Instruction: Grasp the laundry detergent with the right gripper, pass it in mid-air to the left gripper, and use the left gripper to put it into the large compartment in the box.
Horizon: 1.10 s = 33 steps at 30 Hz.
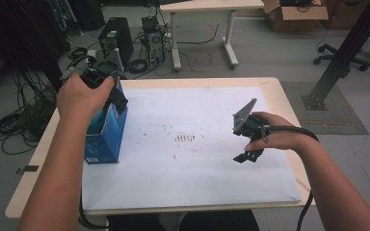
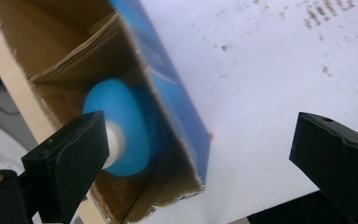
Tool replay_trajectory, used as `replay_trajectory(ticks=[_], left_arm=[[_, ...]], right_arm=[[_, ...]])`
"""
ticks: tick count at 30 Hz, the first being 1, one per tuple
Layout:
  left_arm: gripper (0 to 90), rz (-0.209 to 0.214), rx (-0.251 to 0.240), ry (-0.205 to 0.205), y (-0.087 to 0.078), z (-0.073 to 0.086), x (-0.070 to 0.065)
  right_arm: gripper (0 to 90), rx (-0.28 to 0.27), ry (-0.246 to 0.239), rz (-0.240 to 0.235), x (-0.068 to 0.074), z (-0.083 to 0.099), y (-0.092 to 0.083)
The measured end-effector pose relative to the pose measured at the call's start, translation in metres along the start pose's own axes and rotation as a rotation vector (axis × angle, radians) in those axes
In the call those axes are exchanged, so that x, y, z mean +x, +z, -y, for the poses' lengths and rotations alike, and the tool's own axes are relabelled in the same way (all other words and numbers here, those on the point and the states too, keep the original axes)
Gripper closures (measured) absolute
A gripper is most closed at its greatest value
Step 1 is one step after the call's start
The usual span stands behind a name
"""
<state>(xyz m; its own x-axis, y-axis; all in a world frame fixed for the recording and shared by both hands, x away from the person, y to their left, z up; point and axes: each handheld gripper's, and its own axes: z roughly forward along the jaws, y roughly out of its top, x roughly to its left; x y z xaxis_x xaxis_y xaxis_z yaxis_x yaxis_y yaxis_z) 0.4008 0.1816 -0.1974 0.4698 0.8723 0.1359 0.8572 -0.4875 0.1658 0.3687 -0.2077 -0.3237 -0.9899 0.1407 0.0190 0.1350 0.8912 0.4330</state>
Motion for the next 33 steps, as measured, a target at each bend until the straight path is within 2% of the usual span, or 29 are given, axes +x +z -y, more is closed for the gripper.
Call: replay_trajectory(ticks=[2,3,4,5,6,7,8,9,10,11,12,13,14,16,17,18,20,21,22,23,24,26,27,28,31,32,33], left_arm=[[4.6,0.025,0.017,0.058,-0.002,-0.003,-0.006],[4.9,0.02,0.016,0.081,-0.003,-0.005,-0.009],[4.8,0.02,0.016,0.081,-0.003,-0.005,-0.009],[4.8,0.015,0.017,0.109,-0.004,-0.006,-0.012],[4.8,0.025,0.015,0.161,-0.007,-0.009,-0.017],[4.9,0.027,0.011,0.195,-0.009,-0.01,-0.02],[4.6,0.027,0.011,0.195,-0.009,-0.01,-0.02],[4.7,0.041,0.011,0.265,-0.013,-0.011,-0.027],[4.7,0.041,0.011,0.265,-0.013,-0.011,-0.027],[4.7,0.05,0.003,0.303,-0.015,-0.012,-0.032],[4.6,0.05,0.003,0.303,-0.015,-0.012,-0.032],[4.7,0.067,0.006,0.352,-0.018,-0.014,-0.038],[4.7,0.067,0.006,0.352,-0.018,-0.014,-0.038],[4.7,0.071,0.008,0.39,-0.02,-0.014,-0.042],[4.5,0.074,0.008,0.415,-0.02,-0.015,-0.045],[4.7,0.09,0.01,0.464,-0.021,-0.016,-0.05],[4.7,0.101,0.004,0.508,-0.022,-0.016,-0.055],[4.4,0.101,0.004,0.508,-0.022,-0.016,-0.055],[4.7,0.135,0.012,0.557,-0.023,-0.016,-0.059],[5.4,0.135,0.012,0.557,-0.023,-0.016,-0.059],[5.0,0.154,-0.001,0.596,-0.025,-0.017,-0.062],[4.8,0.17,-0.011,0.631,-0.026,-0.017,-0.065],[4.8,0.17,-0.011,0.631,-0.026,-0.017,-0.065],[4.7,0.18,-0.013,0.672,-0.028,-0.018,-0.068],[4.6,0.183,-0.005,0.736,-0.029,-0.019,-0.074],[5.1,0.183,-0.005,0.736,-0.029,-0.019,-0.074],[5.1,0.181,0.008,0.761,-0.03,-0.019,-0.076]], right_arm=[[3.1,-0.003,0.0,0.003,0.0,0.0,-0.001],[3.0,-0.003,-0.001,0.004,0.001,0.0,-0.002],[3.1,-0.005,-0.001,0.005,0.001,0.0,-0.003],[3.1,-0.005,-0.001,0.005,0.001,0.0,-0.003],[3.0,-0.008,-0.006,0.006,0.002,0.0,-0.003],[3.1,-0.006,-0.01,0.006,0.003,-0.001,-0.003],[3.1,-0.006,-0.01,0.006,0.003,-0.001,-0.003],[3.1,-0.002,-0.019,0.005,0.005,-0.002,-0.002],[3.1,-0.002,-0.019,0.005,0.005,-0.002,-0.002],[3.2,-0.001,-0.027,0.004,0.006,-0.004,-0.002],[3.2,-0.001,-0.03,0.005,0.007,-0.005,-0.002],[3.1,-0.001,-0.031,0.007,0.007,-0.006,-0.002],[3.1,-0.001,-0.031,0.007,0.007,-0.006,-0.002],[3.2,0.001,-0.041,0.006,0.009,-0.009,-0.003],[3.1,0.003,-0.047,0.006,0.009,-0.01,-0.003],[3.2,0.005,-0.049,0.006,0.01,-0.011,-0.003],[3.2,0.007,-0.053,0.005,0.011,-0.013,-0.003],[3.2,0.007,-0.053,0.005,0.011,-0.013,-0.003],[3.2,0.01,-0.06,0.006,0.011,-0.015,-0.003],[3.2,0.01,-0.06,0.006,0.011,-0.015,-0.003],[3.2,0.012,-0.065,0.006,0.012,-0.017,-0.004],[3.2,0.013,-0.067,0.005,0.012,-0.019,-0.005],[3.2,0.016,-0.067,0.006,0.012,-0.02,-0.005],[3.2,0.017,-0.068,0.006,0.012,-0.021,-0.005],[3.1,0.018,-0.072,0.009,0.011,-0.023,-0.006],[3.1,0.018,-0.072,0.009,0.011,-0.023,-0.006],[3.0,0.016,-0.074,0.01,0.011,-0.024,-0.007]])
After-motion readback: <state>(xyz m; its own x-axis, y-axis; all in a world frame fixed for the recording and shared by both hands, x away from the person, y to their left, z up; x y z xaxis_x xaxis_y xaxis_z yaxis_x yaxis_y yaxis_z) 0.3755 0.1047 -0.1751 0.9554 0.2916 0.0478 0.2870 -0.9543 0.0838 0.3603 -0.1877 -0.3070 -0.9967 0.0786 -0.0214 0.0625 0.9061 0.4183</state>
